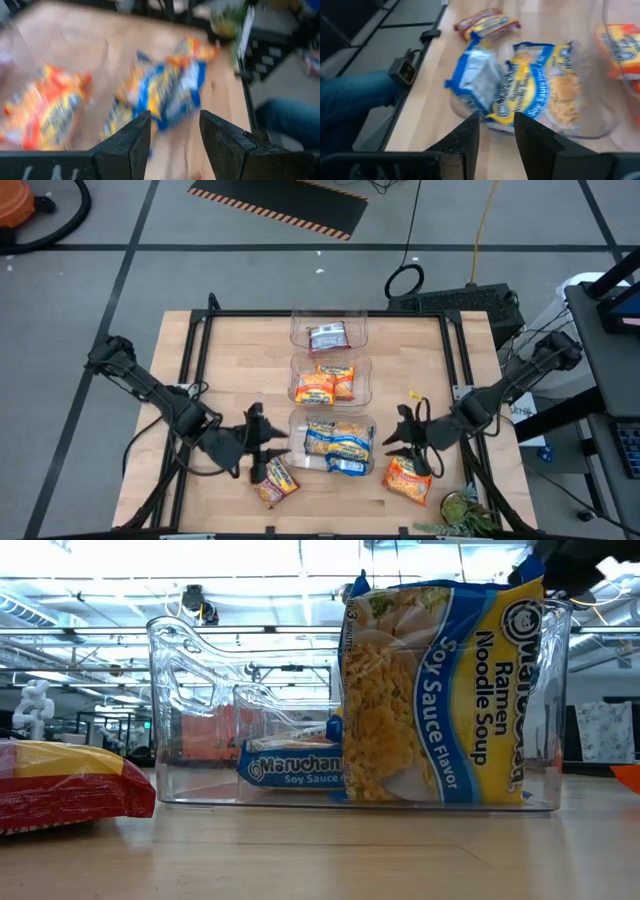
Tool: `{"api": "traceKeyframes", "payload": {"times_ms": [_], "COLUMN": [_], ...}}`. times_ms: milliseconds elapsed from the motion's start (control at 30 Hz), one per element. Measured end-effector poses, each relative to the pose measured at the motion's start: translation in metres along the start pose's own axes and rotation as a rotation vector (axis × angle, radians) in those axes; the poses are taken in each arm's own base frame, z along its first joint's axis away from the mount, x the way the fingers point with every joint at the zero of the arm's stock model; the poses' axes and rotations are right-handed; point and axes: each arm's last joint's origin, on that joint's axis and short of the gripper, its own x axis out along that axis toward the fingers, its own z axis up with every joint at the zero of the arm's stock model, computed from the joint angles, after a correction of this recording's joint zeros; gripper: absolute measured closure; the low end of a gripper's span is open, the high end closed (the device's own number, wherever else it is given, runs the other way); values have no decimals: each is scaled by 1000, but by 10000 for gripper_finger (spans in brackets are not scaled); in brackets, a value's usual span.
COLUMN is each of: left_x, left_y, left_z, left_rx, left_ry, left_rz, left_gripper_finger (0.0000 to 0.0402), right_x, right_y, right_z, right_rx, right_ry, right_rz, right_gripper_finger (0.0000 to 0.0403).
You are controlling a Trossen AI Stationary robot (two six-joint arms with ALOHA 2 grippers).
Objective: Sort Maruchan noodles
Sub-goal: Put the red noodle pack into the top transparent bin
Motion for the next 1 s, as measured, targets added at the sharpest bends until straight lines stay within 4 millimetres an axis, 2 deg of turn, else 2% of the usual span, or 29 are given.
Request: {"api": "traceKeyframes", "payload": {"times_ms": [233,467,667,867,1000], "left_x": [-16,-23,-16,5,18], "left_y": [-21,-42,-47,-57,-58], "left_z": [-37,-64,-86,-111,-131], "left_rx": [-98,-145,-125,-120,-78], "left_ry": [195,272,353,423,541], "left_rz": [-17,-23,61,115,163], "left_gripper_finger": [227,227,227,226,226], "right_x": [-10,-21,-27,-28,-27], "right_y": [10,6,4,5,4], "right_z": [-4,-7,-7,-6,-6], "right_rx": [18,30,75,138,156], "right_ry": [55,86,84,80,70], "right_rz": [161,150,147,149,130], "right_gripper_finger": [286,287,287,287,287]}}
